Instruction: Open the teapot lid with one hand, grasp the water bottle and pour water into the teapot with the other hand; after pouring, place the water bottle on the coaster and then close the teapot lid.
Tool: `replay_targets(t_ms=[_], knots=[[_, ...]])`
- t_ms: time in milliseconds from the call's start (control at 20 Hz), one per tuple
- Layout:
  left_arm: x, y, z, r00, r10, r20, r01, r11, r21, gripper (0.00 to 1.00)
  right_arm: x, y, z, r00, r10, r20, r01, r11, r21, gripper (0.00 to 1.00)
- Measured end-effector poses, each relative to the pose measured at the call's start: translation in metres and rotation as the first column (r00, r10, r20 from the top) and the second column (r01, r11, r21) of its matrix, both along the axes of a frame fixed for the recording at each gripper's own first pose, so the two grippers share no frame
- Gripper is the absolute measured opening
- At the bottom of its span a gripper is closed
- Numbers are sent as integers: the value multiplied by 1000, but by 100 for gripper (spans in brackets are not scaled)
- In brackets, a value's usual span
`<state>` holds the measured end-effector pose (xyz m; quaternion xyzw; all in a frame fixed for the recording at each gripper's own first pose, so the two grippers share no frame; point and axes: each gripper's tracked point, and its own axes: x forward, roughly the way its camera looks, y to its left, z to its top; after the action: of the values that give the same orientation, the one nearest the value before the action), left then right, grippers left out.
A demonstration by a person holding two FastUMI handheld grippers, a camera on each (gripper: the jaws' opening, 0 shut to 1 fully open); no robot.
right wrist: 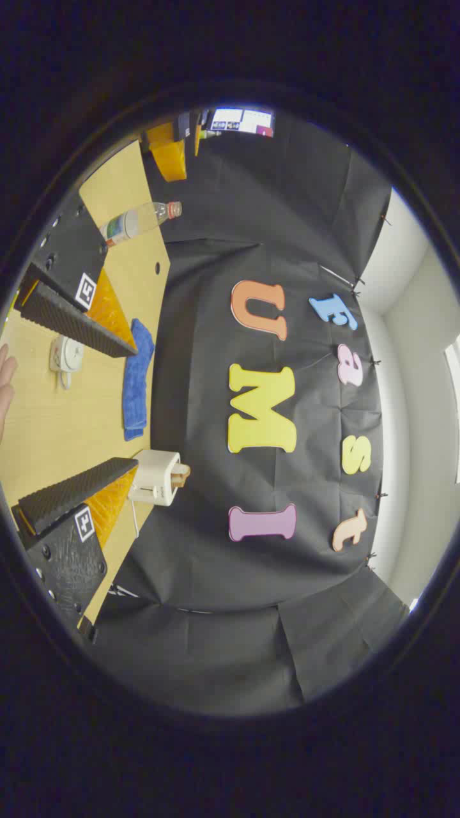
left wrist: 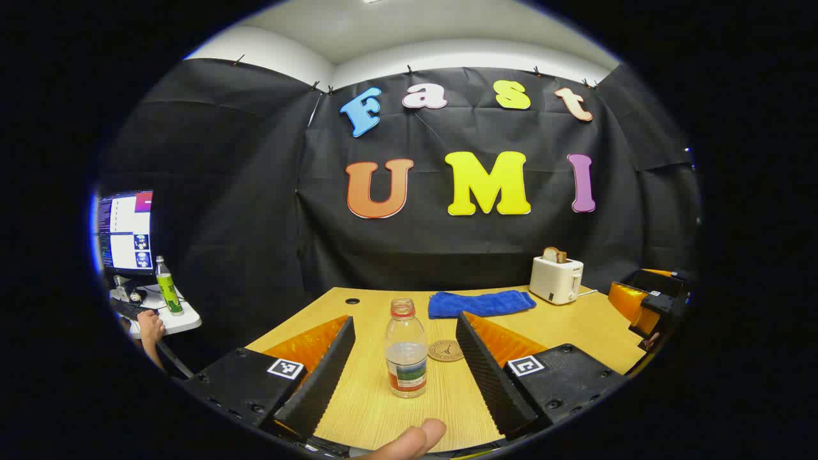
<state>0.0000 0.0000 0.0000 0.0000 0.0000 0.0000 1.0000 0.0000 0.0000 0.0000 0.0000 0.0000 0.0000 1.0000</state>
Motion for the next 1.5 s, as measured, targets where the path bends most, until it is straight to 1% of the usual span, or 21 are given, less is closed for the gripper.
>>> replay_targets(t_ms=[50,100,250,300,400,550,600,650,700,750,800,850,900,1100,1200,1300,1350,1450,1500], knots=[[0,2,-2,1000,0,-2,0,1000,-1,99,1,-2,-4,1000,-3,-13,3,1000,3,95],[0,1,-3,1000,-4,-5,4,1000,-1,99,3,-3,-10,1000,-1,-29,1,1000,8,97],[1,-4,-7,999,-47,-14,47,999,-22,99,2,-12,-12,999,-11,-42,12,1000,13,95],[2,-3,-7,999,-44,-15,44,999,-23,99,1,-15,-12,999,-16,-39,16,1000,9,97],[1,2,-6,1000,-12,-13,12,1000,-2,100,0,-19,-12,999,-27,-33,27,1000,0,95],[2,1,-9,1000,-17,-22,17,1000,2,100,1,-14,-16,999,-19,-37,19,1000,2,95],[2,2,-10,1000,-12,-26,12,1000,5,99,2,-13,-19,999,-18,-42,18,1000,2,97],[3,4,-14,999,-9,-35,9,1000,6,99,3,-12,-20,999,-19,-45,19,1000,1,97],[4,4,-16,999,-11,-40,11,1000,6,99,4,-11,-22,999,-19,-47,19,1000,0,95],[4,6,-17,999,-9,-45,9,1000,7,100,5,-10,-24,999,-21,-50,21,1000,-1,95],[5,8,-19,999,-4,-50,4,1000,9,99,8,-8,-27,998,-21,-53,21,1000,-2,97],[7,11,-19,999,1,-52,-1,1000,9,100,10,-5,-29,998,-18,-57,18,1000,-2,97],[7,12,-20,999,2,-53,-2,1000,7,99,12,-1,-33,998,-12,-58,12,1000,-1,95],[10,16,-22,999,4,-54,-4,1000,-5,100,35,18,-53,999,0,-53,-1,1000,-22,95],[12,19,-24,999,5,-53,-5,1000,-6,99,50,33,-71,997,14,-76,-16,999,-34,95],[14,21,-26,998,8,-57,-8,1000,0,99,62,45,-90,993,28,-111,-31,999,-26,95],[15,23,-28,998,9,-59,-8,1000,3,100,66,50,-96,992,33,-122,-35,999,-17,98],[17,24,-30,998,15,-66,-14,1000,7,99,74,56,-106,990,30,-139,-32,999,-12,98],[18,27,-31,997,26,-68,-25,1000,6,99,81,59,-113,989,30,-146,-31,999,-6,93]])
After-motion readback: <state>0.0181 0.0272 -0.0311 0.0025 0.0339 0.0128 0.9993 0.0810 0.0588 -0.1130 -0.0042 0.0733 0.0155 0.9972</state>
